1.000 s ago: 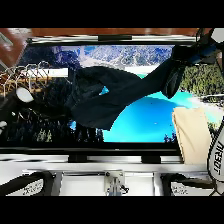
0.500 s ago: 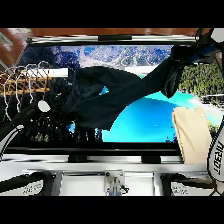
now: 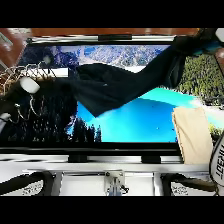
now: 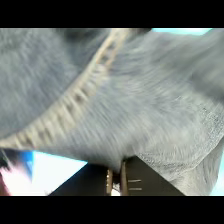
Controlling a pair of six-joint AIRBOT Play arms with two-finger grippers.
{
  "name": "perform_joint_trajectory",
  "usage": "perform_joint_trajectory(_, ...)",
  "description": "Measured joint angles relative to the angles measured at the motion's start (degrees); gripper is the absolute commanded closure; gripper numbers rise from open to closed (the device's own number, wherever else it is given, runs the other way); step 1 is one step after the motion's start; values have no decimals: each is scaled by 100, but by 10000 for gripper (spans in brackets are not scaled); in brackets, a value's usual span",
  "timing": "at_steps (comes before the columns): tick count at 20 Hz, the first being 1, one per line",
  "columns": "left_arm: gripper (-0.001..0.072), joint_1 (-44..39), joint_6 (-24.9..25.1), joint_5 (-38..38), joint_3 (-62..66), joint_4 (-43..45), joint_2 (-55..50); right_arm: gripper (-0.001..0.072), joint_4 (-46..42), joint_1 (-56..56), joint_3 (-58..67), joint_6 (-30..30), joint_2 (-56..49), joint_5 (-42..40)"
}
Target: Fold the shirts.
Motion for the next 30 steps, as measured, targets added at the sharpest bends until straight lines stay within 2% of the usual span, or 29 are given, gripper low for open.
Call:
perform_joint_trajectory(3, 625, 0, 61, -555, 2039, 844, 332, 618, -4, 0, 2, 7, 540, -826)
perform_joint_trajectory(6, 625, 4, 138, -1091, 4129, 1338, 535, 618, -13, 0, 7, 83, 1338, -1526)
perform_joint_trajectory(9, 625, 0, 190, -1624, 4937, 1545, 914, 618, -20, 0, 9, 240, 2118, -1604)
perform_joint_trajectory(11, 625, 0, 210, -1950, 4723, 1635, 1176, 618, 15, 0, 7, 334, 2448, -1104)
perform_joint_trajectory(14, 625, 0, 236, -2413, 4079, 1679, 1318, 618, 177, 0, -146, 389, 2568, 326)
perform_joint_trajectory(16, 625, 0, 254, -2822, 3499, 1655, 1305, 617, 243, 0, -573, 275, 2555, 1246)
perform_joint_trajectory(18, 626, 2, 286, -3150, 2728, 1596, 1305, 617, 256, 0, -1327, 160, 2546, 1663)
perform_joint_trajectory(20, 626, 4, 409, -3458, 1753, 1493, 1298, 618, 306, 0, -2319, 105, 2535, 1532)
perform_joint_trajectory(24, 626, 0, 643, -3373, 72, 1226, 1172, 618, 232, -2, -3825, 63, 2243, 575)
perform_joint_trajectory(27, 626, 2, 774, -3222, -315, 1084, 857, 618, -107, -7, -4236, 208, 1882, -122)
perform_joint_trajectory(30, 625, 2, 857, -2911, -151, 1005, 487, 618, -619, -11, -4398, 623, 1624, -809)
